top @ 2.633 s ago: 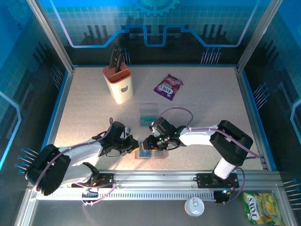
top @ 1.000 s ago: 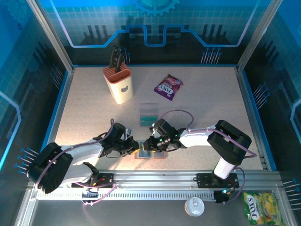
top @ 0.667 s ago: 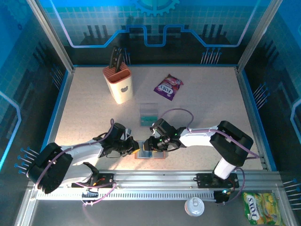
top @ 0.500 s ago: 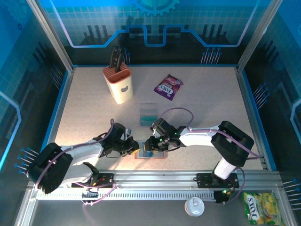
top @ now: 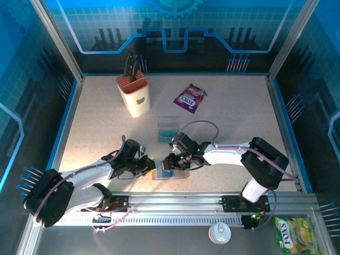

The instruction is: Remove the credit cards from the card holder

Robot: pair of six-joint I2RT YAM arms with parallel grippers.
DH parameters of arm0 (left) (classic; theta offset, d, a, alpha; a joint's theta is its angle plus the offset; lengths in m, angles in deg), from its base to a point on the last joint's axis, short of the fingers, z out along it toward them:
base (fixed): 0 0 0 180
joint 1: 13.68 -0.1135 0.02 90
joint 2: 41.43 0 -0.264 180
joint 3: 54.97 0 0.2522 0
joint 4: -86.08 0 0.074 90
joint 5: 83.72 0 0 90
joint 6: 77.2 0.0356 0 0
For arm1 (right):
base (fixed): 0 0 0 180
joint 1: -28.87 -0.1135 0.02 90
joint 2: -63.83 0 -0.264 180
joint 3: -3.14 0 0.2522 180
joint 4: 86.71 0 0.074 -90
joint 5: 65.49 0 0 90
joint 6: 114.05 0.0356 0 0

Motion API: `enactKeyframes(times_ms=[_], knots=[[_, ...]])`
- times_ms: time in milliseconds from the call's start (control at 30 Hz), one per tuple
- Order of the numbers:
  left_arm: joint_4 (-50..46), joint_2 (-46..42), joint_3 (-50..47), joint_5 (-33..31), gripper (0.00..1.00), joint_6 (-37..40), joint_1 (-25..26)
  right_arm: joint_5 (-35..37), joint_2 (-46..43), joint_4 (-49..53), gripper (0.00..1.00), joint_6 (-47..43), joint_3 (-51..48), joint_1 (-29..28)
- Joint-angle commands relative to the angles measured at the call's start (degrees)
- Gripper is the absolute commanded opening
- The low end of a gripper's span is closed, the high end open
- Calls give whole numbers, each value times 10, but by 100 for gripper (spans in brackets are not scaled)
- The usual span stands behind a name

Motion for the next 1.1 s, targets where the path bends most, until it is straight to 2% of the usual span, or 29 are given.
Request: enactKeyframes(times_ms=[0, 400, 1067], knots=[[-28, -8, 24, -8, 16, 6, 7, 0, -10, 13, 39, -4, 2, -6], [11, 59, 18, -18, 12, 3, 35, -9, 10, -14, 39, 8, -17, -8], [-24, 23, 29, -30, 12, 6, 36, 2, -16, 0, 39, 9, -14, -19]])
